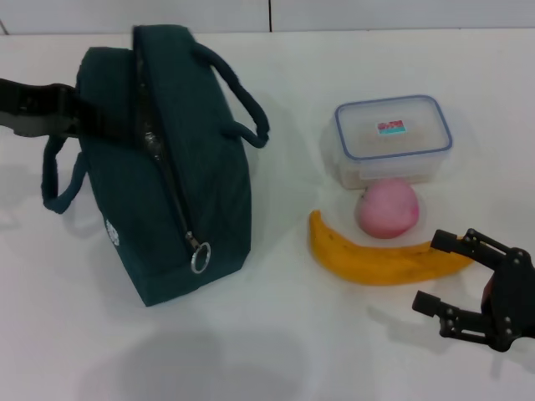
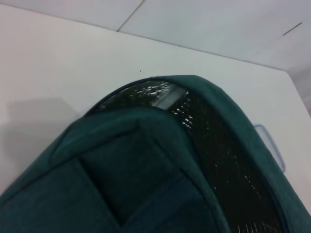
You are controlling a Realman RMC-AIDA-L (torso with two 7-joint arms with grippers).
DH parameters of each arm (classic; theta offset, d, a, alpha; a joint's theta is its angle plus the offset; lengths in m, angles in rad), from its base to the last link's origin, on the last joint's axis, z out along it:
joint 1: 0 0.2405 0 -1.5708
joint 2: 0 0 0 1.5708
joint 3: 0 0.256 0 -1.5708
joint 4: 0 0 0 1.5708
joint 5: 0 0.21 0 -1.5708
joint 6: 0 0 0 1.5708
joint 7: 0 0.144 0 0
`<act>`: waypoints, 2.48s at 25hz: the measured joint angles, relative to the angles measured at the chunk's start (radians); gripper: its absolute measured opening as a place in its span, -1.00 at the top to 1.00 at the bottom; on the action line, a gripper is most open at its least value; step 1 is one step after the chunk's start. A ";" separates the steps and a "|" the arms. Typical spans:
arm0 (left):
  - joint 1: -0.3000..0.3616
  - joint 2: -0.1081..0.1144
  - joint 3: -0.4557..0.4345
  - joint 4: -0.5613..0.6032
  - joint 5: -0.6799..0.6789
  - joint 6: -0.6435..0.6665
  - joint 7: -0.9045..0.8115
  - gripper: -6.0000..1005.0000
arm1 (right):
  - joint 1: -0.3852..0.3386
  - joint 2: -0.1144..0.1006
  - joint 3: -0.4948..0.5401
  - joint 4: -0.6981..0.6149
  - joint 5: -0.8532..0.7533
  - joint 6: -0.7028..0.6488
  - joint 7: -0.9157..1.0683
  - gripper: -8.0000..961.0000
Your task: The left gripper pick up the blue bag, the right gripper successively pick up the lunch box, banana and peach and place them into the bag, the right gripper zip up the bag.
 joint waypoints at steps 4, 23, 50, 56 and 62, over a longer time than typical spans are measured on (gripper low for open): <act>0.004 0.005 0.000 -0.003 -0.016 0.000 -0.006 0.61 | -0.003 -0.001 0.000 0.007 0.033 -0.025 0.006 -0.80; 0.002 0.008 -0.030 0.003 -0.061 0.017 0.000 0.93 | -0.024 -0.007 -0.002 0.113 0.560 0.169 0.889 -0.80; -0.017 0.006 -0.029 0.004 -0.064 0.019 0.019 0.93 | 0.246 0.014 -0.012 0.250 0.592 0.565 0.990 -0.80; -0.027 0.005 -0.029 0.004 -0.064 0.019 0.020 0.93 | 0.280 0.014 -0.012 0.258 0.590 0.594 0.991 -0.80; -0.038 0.004 -0.029 0.004 -0.064 0.019 0.024 0.93 | 0.316 0.014 -0.012 0.267 0.582 0.608 0.991 -0.79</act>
